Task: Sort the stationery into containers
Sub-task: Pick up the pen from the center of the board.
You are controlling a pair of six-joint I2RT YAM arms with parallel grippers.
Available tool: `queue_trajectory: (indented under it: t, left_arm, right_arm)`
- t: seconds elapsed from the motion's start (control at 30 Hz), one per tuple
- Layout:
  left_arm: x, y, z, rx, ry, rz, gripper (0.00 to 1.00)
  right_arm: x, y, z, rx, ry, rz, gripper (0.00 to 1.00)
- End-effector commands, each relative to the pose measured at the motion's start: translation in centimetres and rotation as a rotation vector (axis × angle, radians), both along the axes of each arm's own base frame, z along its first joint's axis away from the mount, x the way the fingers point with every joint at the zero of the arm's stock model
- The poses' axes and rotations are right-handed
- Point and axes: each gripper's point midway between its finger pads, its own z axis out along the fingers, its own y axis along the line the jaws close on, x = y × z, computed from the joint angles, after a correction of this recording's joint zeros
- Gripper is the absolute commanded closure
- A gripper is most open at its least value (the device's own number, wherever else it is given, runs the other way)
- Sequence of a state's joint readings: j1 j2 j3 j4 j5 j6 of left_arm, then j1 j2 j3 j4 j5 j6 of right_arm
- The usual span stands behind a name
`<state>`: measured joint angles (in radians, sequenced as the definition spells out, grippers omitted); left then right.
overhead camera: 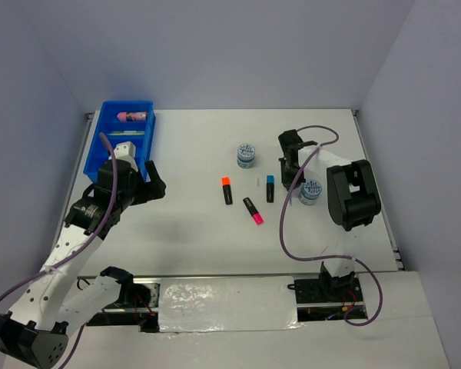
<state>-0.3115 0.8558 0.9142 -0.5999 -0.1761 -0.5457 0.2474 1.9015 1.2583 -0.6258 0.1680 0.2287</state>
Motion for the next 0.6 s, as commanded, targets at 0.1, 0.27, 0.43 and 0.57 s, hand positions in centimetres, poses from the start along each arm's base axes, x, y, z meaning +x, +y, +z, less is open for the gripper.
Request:
queue_trajectory:
  t: [0.1,0.27,0.43,0.57]
  left_arm:
    - [0.8,-1.1,0.8,-0.017,-0.031,-0.051,0.01]
    - [1.5,-3.9,2.0,-0.1,-0.058,-0.103,0.01]
    - [4.0,-9.9,2.0,-0.096,-0.038,-0.181,0.01]
    - [6.0,-16.4,0.4,-0.088,0.02,-0.24,0.01]
  right_arm:
    - [0.3,2.5,-0.6,0.139,0.029,0.064,1.0]
    - [1.1,2.7,4.9,0.183,-0.138,0.029,1.0]
    - [-1.0,1.8,13.9,0.232,-0.383,-0.035,1.0]
    - [-4.8,0.6,18.9,0.258,-0.513,-0.029,1.0]
